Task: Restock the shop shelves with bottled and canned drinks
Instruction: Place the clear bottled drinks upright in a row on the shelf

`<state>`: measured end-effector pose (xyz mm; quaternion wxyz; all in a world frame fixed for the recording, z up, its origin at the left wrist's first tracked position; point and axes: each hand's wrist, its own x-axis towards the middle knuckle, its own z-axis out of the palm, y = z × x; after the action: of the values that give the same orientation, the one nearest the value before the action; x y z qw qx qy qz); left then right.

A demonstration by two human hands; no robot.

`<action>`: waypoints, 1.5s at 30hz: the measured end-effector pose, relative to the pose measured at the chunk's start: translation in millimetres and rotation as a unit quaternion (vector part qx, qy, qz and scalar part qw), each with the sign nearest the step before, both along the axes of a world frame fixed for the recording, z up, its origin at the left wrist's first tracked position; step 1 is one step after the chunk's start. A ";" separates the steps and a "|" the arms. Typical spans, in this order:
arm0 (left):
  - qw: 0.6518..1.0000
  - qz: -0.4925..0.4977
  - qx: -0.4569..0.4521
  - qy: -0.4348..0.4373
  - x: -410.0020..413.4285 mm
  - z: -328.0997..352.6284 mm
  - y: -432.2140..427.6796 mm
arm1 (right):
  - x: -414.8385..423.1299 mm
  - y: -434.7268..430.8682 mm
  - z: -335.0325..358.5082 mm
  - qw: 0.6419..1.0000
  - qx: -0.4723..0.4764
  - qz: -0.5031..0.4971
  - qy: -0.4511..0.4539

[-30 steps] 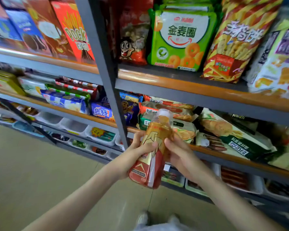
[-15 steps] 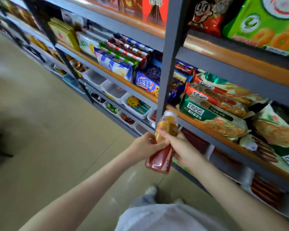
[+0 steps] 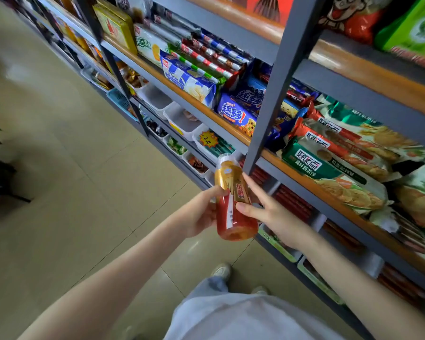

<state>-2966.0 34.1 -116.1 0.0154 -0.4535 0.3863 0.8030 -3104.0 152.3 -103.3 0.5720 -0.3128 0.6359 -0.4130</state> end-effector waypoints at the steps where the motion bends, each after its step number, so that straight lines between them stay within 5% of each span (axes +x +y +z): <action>1: 1.000 0.014 0.014 0.011 -0.8 2.3 -1.6 | 0.9 -0.2 1.6 1.000 -0.011 0.012 0.016; 6: 0.999 -0.030 0.016 0.030 -9.2 10.7 -4.4 | 2.1 -1.6 5.5 0.985 -0.053 0.086 0.138; 14: 0.994 0.045 0.098 0.013 -22.1 12.9 -3.3 | -3.4 -0.5 8.6 0.986 -0.075 0.080 0.124; 23: 0.985 0.106 0.138 0.003 -11.9 20.5 -3.2 | 4.6 -6.6 19.8 0.945 -0.121 0.136 0.272; 28: 0.996 0.052 0.058 0.034 -0.8 37.7 -12.3 | -1.4 -9.5 30.5 0.933 -0.130 0.180 0.282; 31: 0.995 -0.010 -0.074 0.066 6.9 64.4 -23.4 | -10.9 -14.9 62.3 0.937 -0.156 0.151 0.272; 37: 0.874 -0.155 -0.434 0.156 2.5 171.7 -34.2 | -7.1 -31.5 166.5 0.904 -0.328 0.022 0.273; 43: 0.737 -0.160 -0.592 0.284 -41.8 268.9 -29.1 | -22.1 -17.4 263.1 0.769 -0.442 -0.088 0.453; 45: 0.693 -0.181 -0.603 0.350 -59.7 301.5 -26.1 | -29.1 -3.0 294.5 0.691 -0.473 -0.113 0.534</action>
<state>-3025.7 8.0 185.4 -0.2530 0.0276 0.8396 0.4799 -3133.1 149.3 191.2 -0.1394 -0.6356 0.5850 -0.4842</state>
